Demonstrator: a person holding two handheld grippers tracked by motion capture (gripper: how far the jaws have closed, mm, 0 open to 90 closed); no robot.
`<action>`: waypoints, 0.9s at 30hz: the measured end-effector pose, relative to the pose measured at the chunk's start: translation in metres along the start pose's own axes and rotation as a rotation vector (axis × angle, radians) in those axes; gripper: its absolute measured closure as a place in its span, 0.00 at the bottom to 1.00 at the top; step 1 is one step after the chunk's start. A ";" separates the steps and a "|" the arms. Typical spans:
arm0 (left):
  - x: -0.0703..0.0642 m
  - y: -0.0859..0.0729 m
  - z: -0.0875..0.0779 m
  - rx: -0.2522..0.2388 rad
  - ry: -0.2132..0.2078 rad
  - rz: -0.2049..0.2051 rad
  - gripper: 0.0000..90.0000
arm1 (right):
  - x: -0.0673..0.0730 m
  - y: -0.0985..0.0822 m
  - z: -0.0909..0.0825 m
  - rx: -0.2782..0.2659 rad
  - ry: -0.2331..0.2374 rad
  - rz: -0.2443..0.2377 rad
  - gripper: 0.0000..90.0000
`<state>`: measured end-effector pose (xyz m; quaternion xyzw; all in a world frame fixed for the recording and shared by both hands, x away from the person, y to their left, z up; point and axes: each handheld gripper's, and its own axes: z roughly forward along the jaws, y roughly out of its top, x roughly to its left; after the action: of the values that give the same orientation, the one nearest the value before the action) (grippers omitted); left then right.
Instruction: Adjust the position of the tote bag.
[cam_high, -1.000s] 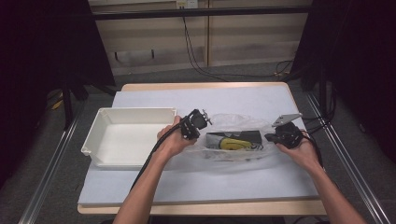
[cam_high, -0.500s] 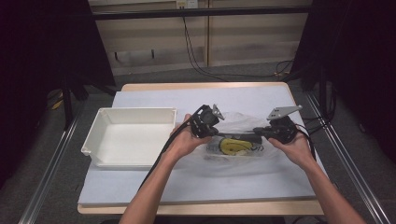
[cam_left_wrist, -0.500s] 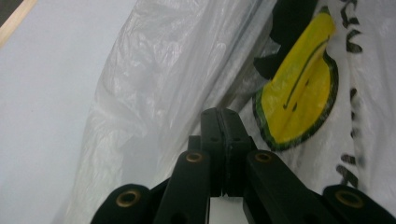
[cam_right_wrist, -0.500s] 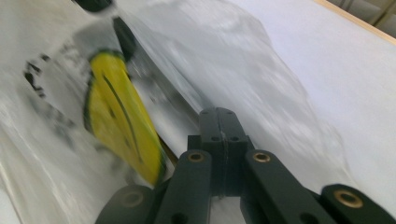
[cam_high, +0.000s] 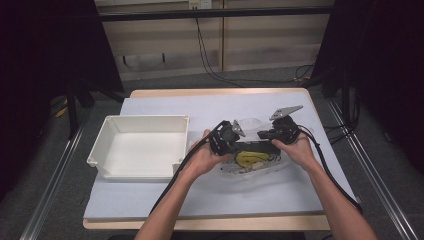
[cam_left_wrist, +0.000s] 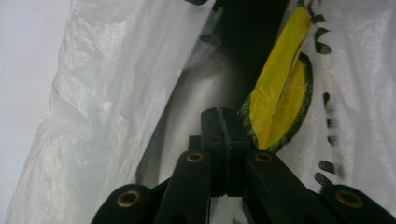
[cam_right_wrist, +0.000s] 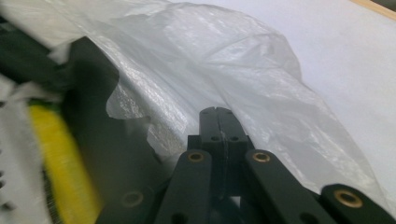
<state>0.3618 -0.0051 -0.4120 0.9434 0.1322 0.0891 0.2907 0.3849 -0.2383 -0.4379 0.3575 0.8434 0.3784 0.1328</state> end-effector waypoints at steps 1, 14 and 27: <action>-0.002 -0.001 -0.001 -0.001 -0.005 0.010 1.00 | -0.003 -0.001 0.003 0.005 -0.004 0.001 1.00; -0.021 -0.013 -0.001 0.032 -0.011 0.055 0.99 | -0.032 -0.008 0.023 0.023 -0.014 0.087 1.00; -0.025 -0.042 0.009 0.077 -0.044 -0.011 1.00 | -0.047 -0.016 0.032 0.083 -0.066 0.116 1.00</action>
<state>0.3316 0.0158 -0.4455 0.9549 0.1343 0.0616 0.2577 0.4258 -0.2616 -0.4738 0.4232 0.8315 0.3381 0.1233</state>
